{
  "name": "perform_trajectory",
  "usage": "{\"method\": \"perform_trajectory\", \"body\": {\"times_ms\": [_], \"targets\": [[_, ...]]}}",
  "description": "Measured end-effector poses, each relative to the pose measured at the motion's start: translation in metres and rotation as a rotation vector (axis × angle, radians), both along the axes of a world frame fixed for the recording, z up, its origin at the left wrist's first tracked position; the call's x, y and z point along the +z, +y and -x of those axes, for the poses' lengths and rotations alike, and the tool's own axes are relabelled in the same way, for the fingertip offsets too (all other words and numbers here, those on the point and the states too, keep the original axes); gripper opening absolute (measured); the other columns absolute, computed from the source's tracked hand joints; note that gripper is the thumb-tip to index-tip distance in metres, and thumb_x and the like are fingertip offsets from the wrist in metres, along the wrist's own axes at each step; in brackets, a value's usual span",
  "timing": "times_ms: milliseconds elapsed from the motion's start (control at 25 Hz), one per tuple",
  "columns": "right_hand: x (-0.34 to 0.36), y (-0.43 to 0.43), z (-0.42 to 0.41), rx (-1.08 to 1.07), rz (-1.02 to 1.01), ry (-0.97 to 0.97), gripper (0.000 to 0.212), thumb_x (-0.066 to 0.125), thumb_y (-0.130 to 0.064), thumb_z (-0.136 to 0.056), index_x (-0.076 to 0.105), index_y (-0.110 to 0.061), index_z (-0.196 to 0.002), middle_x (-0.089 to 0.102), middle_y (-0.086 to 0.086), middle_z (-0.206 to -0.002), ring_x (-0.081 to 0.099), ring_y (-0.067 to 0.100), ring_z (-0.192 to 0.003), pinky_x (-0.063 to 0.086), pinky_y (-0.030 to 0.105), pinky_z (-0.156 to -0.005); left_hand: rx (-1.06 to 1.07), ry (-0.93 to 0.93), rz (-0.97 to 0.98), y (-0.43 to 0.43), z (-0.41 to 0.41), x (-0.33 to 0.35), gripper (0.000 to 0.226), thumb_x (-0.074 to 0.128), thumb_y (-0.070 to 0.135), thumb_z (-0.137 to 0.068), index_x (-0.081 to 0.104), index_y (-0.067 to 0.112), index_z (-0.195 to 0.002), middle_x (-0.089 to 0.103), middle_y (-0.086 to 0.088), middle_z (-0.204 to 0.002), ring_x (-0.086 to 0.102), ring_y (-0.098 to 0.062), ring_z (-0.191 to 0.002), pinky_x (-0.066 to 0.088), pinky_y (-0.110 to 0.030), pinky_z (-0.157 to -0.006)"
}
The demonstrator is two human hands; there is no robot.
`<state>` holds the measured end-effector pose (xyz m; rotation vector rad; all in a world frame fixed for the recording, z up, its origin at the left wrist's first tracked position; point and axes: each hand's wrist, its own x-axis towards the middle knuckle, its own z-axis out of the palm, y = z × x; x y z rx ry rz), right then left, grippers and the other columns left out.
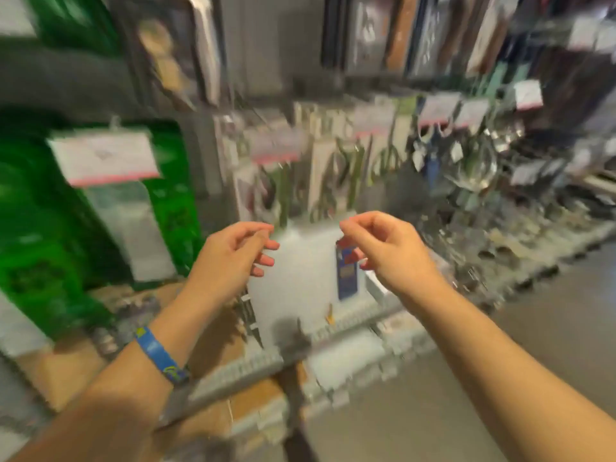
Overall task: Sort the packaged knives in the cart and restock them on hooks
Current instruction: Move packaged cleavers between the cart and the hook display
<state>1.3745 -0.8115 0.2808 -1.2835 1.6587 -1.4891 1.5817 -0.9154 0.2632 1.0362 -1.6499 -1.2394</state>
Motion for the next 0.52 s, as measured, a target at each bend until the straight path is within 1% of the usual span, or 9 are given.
{"method": "perform_trajectory", "body": {"times_ms": [120, 200, 240, 280, 360, 400, 440, 480, 520], "targets": [[-0.085, 0.094, 0.016, -0.123, -0.18, -0.081, 0.014, 0.068, -0.027, -0.097, 0.072, -0.026, -0.084, 0.076, -0.001, -0.08, 0.069, 0.011, -0.062, 0.047, 0.015, -0.053, -0.151, -0.107, -0.209, 0.037, 0.024, -0.089, 0.02, 0.051, 0.016, -0.1, 0.07, 0.023, -0.096, 0.075, 0.002, -0.084, 0.066, -0.007, -0.061, 0.048, -0.017, -0.049], [-0.137, 0.159, 0.022, -0.242, -0.318, -0.159, 0.013, 0.067, -0.026, -0.098, 0.071, -0.021, -0.087, 0.076, 0.0, -0.082, 0.068, 0.012, -0.063, 0.047, 0.016, -0.054, -0.254, -0.225, -0.329, 0.07, 0.038, -0.143, 0.017, 0.053, 0.021, -0.1, 0.07, 0.024, -0.096, 0.074, 0.002, -0.088, 0.065, -0.008, -0.062, 0.047, -0.021, -0.053], [-0.162, 0.193, 0.025, -0.308, -0.385, -0.202, 0.013, 0.066, -0.026, -0.098, 0.071, -0.019, -0.088, 0.076, 0.001, -0.082, 0.068, 0.013, -0.063, 0.047, 0.017, -0.055, -0.3, -0.283, -0.389, 0.091, 0.044, -0.168, 0.017, 0.053, 0.021, -0.1, 0.07, 0.022, -0.097, 0.074, 0.0, -0.09, 0.063, -0.01, -0.06, 0.045, -0.024, -0.054], [-0.185, 0.225, 0.029, -0.365, -0.454, -0.243, 0.015, 0.064, -0.024, -0.099, 0.07, -0.016, -0.088, 0.075, 0.002, -0.083, 0.068, 0.013, -0.063, 0.047, 0.018, -0.055, -0.337, -0.329, -0.449, 0.11, 0.049, -0.191, 0.018, 0.052, 0.017, -0.101, 0.07, 0.015, -0.099, 0.074, -0.004, -0.09, 0.062, -0.012, -0.057, 0.044, -0.027, -0.053], [-0.229, 0.295, 0.031, -0.487, -0.595, -0.324, 0.017, 0.062, -0.022, -0.1, 0.07, -0.011, -0.091, 0.075, 0.003, -0.084, 0.067, 0.012, -0.063, 0.047, 0.02, -0.055, -0.398, -0.4, -0.603, 0.153, 0.054, -0.231, 0.022, 0.048, 0.004, -0.101, 0.066, -0.008, -0.107, 0.073, -0.006, -0.082, 0.061, -0.015, -0.05, 0.047, -0.029, -0.052], [-0.247, 0.328, 0.03, -0.545, -0.65, -0.36, 0.017, 0.061, -0.021, -0.101, 0.071, -0.011, -0.092, 0.075, 0.004, -0.085, 0.067, 0.012, -0.062, 0.047, 0.02, -0.054, -0.433, -0.445, -0.657, 0.174, 0.055, -0.244, 0.022, 0.048, 0.002, -0.1, 0.065, -0.01, -0.108, 0.073, -0.003, -0.079, 0.063, -0.016, -0.053, 0.051, -0.03, -0.055], [-0.263, 0.359, 0.028, -0.6, -0.693, -0.389, 0.017, 0.061, -0.02, -0.101, 0.072, -0.012, -0.092, 0.075, 0.005, -0.085, 0.067, 0.012, -0.061, 0.048, 0.02, -0.054, -0.471, -0.519, -0.684, 0.194, 0.057, -0.254, 0.022, 0.051, 0.009, -0.1, 0.068, -0.005, -0.105, 0.074, -0.002, -0.082, 0.066, -0.015, -0.058, 0.054, -0.029, -0.059], [-0.276, 0.387, 0.026, -0.651, -0.728, -0.422, 0.017, 0.061, -0.019, -0.101, 0.073, -0.013, -0.091, 0.075, 0.005, -0.084, 0.067, 0.011, -0.06, 0.048, 0.019, -0.053, -0.511, -0.59, -0.698, 0.209, 0.062, -0.26, 0.021, 0.054, 0.018, -0.1, 0.071, 0.006, -0.102, 0.075, -0.003, -0.086, 0.067, -0.013, -0.061, 0.052, -0.024, -0.057], [-0.285, 0.414, 0.026, -0.708, -0.748, -0.46, 0.017, 0.061, -0.019, -0.101, 0.073, -0.013, -0.09, 0.076, 0.006, -0.082, 0.067, 0.011, -0.06, 0.048, 0.019, -0.053, -0.546, -0.644, -0.718, 0.226, 0.076, -0.264, 0.02, 0.055, 0.023, -0.1, 0.071, 0.012, -0.101, 0.075, -0.004, -0.09, 0.067, -0.01, -0.061, 0.049, -0.018, -0.052]]}}
